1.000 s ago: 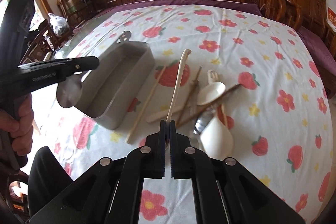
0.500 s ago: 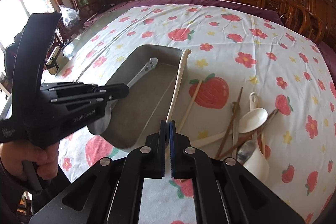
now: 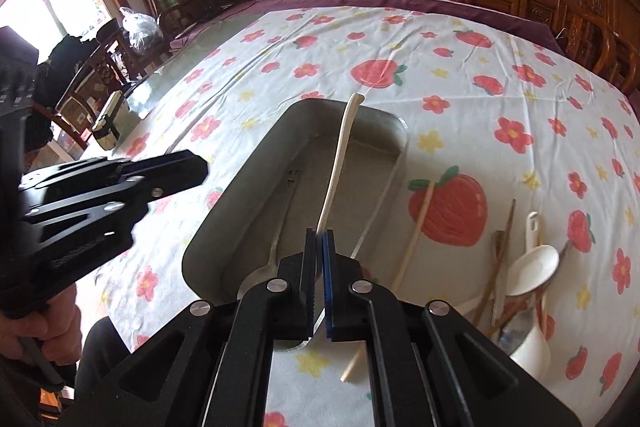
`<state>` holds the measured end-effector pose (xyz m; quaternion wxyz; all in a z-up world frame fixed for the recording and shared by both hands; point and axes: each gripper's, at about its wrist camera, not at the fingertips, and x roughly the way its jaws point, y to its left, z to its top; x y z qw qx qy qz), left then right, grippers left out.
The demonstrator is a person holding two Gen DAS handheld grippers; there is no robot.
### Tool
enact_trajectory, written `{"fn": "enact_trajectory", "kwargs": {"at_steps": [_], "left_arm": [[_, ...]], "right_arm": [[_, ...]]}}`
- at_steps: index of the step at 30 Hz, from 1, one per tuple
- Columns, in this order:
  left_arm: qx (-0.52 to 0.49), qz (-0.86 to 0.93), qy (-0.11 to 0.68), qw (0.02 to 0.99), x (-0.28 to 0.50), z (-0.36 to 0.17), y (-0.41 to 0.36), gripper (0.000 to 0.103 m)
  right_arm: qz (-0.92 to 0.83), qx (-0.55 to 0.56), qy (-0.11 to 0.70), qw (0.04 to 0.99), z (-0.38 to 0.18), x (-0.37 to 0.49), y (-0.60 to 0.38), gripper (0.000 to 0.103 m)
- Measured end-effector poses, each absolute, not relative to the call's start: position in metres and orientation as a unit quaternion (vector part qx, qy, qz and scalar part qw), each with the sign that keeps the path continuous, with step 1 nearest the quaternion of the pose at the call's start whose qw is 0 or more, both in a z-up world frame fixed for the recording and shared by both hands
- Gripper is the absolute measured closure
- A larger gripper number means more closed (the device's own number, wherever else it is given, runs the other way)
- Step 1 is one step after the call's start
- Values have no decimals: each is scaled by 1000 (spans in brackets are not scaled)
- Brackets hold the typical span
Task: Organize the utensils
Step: 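Lower both held utensils into the tray and open both tools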
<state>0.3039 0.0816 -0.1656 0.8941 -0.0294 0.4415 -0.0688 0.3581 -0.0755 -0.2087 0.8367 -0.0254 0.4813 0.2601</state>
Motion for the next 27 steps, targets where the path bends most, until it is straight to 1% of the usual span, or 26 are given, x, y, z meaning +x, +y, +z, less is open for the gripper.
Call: {"fn": "enact_trajectory", "kwargs": {"at_steps": [3, 6, 9, 10, 11, 12, 18, 20, 22, 23, 27], "left_arm": [[-25, -63, 436, 897, 298, -159, 92, 91], [-28, -60, 432, 900, 294, -155, 101, 84], [-29, -58, 429, 901, 291, -152, 106, 82], [-28, -57, 428, 901, 291, -152, 106, 80], [-27, -57, 428, 901, 289, -152, 107, 79], [-26, -57, 428, 902, 288, -152, 107, 77], [-19, -63, 424, 903, 280, -149, 99, 76], [-16, -67, 422, 904, 275, -147, 94, 72], [-12, -74, 417, 906, 269, -143, 87, 61], [-10, -75, 415, 907, 267, -142, 85, 58], [-6, -89, 405, 910, 257, -137, 69, 42]], "right_arm": [[262, -30, 486, 834, -216, 362, -63, 98], [264, -29, 491, 830, -224, 363, -53, 98], [268, -27, 492, 828, -227, 363, -48, 97], [269, -27, 491, 828, -227, 362, -47, 90], [270, -25, 489, 829, -226, 362, -48, 78], [270, -24, 487, 830, -225, 361, -49, 75], [274, -12, 469, 839, -212, 352, -71, 74], [272, -13, 459, 846, -203, 344, -90, 74], [266, -12, 451, 852, -197, 336, -110, 74], [260, -15, 448, 855, -194, 332, -122, 74], [228, -32, 444, 866, -192, 315, -168, 74]]}}
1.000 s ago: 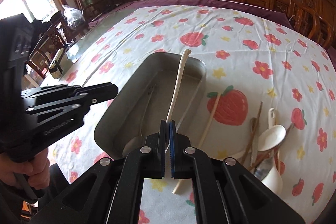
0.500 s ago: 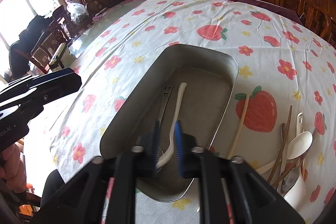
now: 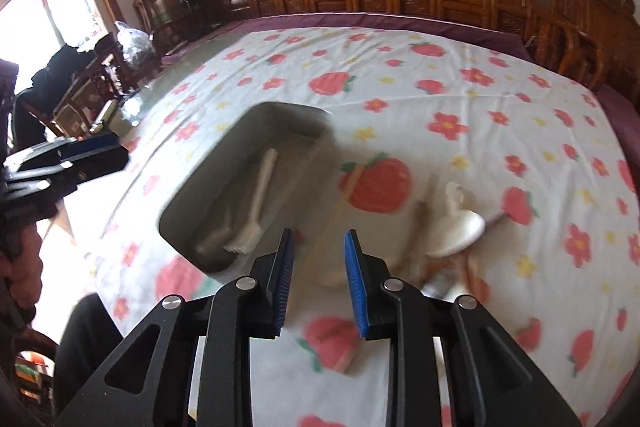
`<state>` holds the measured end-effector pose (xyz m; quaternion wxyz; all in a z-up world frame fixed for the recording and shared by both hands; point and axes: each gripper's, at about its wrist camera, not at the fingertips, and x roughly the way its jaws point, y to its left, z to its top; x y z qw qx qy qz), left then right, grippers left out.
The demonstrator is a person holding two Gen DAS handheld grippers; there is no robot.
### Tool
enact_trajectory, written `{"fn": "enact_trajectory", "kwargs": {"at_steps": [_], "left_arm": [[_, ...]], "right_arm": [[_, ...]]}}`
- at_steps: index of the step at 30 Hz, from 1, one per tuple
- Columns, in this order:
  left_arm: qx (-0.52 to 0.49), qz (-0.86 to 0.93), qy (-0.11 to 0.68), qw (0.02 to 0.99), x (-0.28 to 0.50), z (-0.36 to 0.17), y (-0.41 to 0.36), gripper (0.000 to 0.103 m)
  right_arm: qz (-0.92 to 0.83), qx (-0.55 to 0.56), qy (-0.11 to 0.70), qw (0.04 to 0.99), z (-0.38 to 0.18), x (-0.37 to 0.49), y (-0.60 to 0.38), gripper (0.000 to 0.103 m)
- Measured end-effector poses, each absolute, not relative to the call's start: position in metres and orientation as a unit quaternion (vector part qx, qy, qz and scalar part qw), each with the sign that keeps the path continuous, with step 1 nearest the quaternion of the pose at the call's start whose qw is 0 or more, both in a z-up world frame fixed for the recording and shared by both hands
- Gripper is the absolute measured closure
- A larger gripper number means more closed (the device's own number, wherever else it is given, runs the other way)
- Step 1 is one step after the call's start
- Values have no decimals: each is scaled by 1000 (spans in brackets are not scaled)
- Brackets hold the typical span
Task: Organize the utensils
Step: 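Lower both held utensils into the tray and open both tools, then grasp a light wooden chopstick from the pile with the left tool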
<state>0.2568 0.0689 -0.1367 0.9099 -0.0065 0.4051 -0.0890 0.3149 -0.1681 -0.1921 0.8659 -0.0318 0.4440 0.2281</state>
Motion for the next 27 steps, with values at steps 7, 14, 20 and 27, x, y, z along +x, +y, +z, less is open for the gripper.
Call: {"fn": "enact_trajectory", "kwargs": {"at_steps": [7, 14, 20, 27], "left_arm": [[5, -120, 405, 906, 242, -137, 31, 38], [32, -143, 423, 894, 241, -146, -15, 38], [46, -159, 461, 872, 263, -159, -47, 48], [33, -160, 504, 848, 294, -175, -64, 58]], "right_arm": [[196, -36, 445, 873, -198, 284, -221, 75], [193, -39, 445, 874, -207, 264, -239, 76], [189, -30, 450, 872, -216, 263, -253, 75], [191, -34, 455, 869, -220, 268, -262, 76]]}}
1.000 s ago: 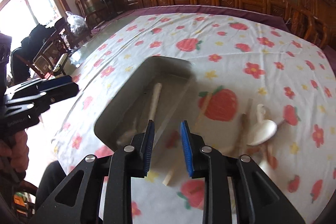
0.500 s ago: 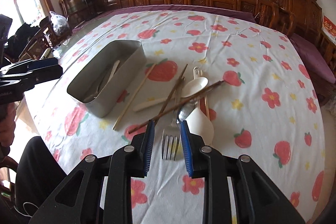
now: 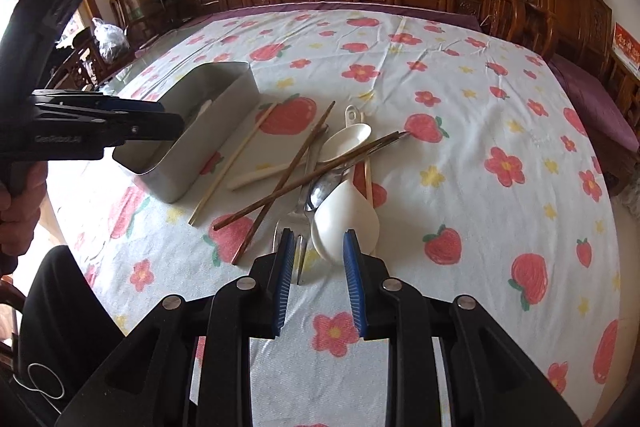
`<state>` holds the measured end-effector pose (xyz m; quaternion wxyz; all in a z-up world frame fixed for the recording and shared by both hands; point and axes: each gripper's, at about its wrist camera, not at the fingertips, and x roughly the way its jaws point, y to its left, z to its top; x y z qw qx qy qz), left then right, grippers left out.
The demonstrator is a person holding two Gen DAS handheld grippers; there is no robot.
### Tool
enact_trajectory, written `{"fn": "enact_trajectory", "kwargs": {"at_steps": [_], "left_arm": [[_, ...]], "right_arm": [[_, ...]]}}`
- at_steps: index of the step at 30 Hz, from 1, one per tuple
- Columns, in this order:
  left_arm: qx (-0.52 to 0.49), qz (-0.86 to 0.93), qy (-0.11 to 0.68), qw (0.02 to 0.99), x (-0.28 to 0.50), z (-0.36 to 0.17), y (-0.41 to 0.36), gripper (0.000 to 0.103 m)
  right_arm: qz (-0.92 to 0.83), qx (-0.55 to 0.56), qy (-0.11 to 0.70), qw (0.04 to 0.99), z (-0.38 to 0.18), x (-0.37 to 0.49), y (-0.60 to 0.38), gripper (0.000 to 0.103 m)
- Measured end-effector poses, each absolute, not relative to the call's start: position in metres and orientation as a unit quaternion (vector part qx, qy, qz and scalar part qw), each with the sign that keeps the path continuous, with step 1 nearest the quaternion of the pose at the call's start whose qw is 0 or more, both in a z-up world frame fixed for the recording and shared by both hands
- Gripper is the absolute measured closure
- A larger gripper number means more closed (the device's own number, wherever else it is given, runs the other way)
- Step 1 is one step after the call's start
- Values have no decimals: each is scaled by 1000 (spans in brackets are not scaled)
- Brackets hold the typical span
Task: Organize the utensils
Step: 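Grasp a light wooden chopstick from the pile with the left tool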
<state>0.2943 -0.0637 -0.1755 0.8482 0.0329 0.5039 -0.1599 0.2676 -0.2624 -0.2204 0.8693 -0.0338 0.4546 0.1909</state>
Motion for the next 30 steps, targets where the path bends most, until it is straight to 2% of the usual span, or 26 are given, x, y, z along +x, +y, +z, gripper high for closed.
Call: {"fn": "enact_trajectory", "kwargs": {"at_steps": [5, 7, 10, 16, 30], "left_arm": [[37, -160, 536, 828, 316, -190, -77, 73], [50, -150, 554, 818, 327, -199, -81, 82], [64, -134, 575, 805, 339, -209, -85, 88], [91, -108, 600, 787, 356, -227, -93, 93], [124, -64, 625, 768, 371, -255, -93, 93]], "right_arm": [[186, -30, 458, 869, -222, 271, -270, 75], [185, -20, 459, 868, -222, 273, -274, 75], [187, -8, 459, 868, -220, 274, -277, 75], [191, -8, 457, 869, -217, 274, -276, 75], [199, -3, 454, 869, -212, 272, -271, 75]]}}
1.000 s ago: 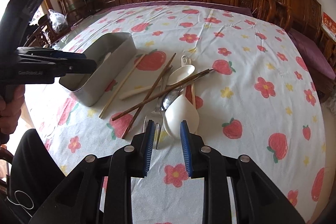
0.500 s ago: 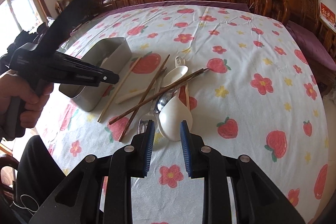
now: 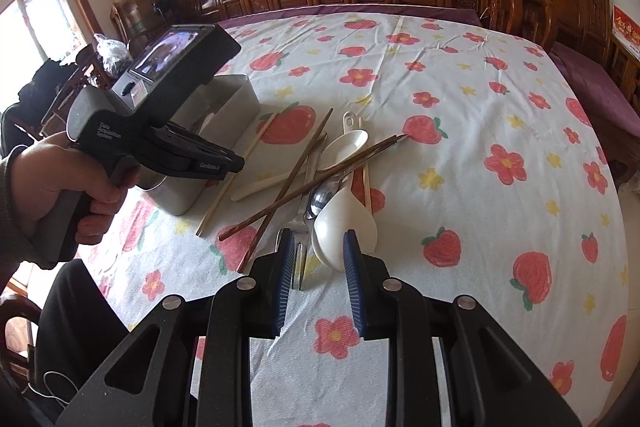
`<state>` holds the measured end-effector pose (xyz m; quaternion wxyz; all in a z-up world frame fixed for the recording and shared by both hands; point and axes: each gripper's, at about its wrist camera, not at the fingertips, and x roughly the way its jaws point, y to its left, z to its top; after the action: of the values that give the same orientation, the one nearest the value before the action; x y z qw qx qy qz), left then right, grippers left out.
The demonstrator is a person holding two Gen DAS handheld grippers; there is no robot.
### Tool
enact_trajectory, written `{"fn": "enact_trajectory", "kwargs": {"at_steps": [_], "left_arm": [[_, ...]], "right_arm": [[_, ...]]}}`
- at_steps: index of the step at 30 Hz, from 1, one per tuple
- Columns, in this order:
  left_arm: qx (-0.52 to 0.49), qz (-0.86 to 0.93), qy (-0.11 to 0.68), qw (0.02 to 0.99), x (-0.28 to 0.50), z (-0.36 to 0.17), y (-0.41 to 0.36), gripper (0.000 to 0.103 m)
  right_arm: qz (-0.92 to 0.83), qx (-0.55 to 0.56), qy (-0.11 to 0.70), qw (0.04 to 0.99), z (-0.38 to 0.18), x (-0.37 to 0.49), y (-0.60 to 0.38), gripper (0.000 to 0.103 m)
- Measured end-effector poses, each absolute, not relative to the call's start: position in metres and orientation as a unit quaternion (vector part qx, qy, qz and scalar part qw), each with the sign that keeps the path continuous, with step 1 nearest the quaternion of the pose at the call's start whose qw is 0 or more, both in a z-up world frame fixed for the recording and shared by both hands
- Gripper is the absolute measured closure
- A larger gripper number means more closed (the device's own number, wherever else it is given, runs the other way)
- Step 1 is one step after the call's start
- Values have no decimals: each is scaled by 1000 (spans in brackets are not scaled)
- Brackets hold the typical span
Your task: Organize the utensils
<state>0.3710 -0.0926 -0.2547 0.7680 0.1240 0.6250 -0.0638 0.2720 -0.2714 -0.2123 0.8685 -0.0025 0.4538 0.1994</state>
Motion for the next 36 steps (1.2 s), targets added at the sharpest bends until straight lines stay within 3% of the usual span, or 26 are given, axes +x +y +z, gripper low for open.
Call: {"fn": "enact_trajectory", "kwargs": {"at_steps": [18, 36], "left_arm": [[146, -74, 607, 778, 362, -262, -99, 99], [62, -120, 529, 838, 326, -198, -66, 100]], "right_arm": [[194, 0, 461, 866, -220, 277, -271, 75], [185, 34, 477, 859, -244, 317, -239, 75]]}}
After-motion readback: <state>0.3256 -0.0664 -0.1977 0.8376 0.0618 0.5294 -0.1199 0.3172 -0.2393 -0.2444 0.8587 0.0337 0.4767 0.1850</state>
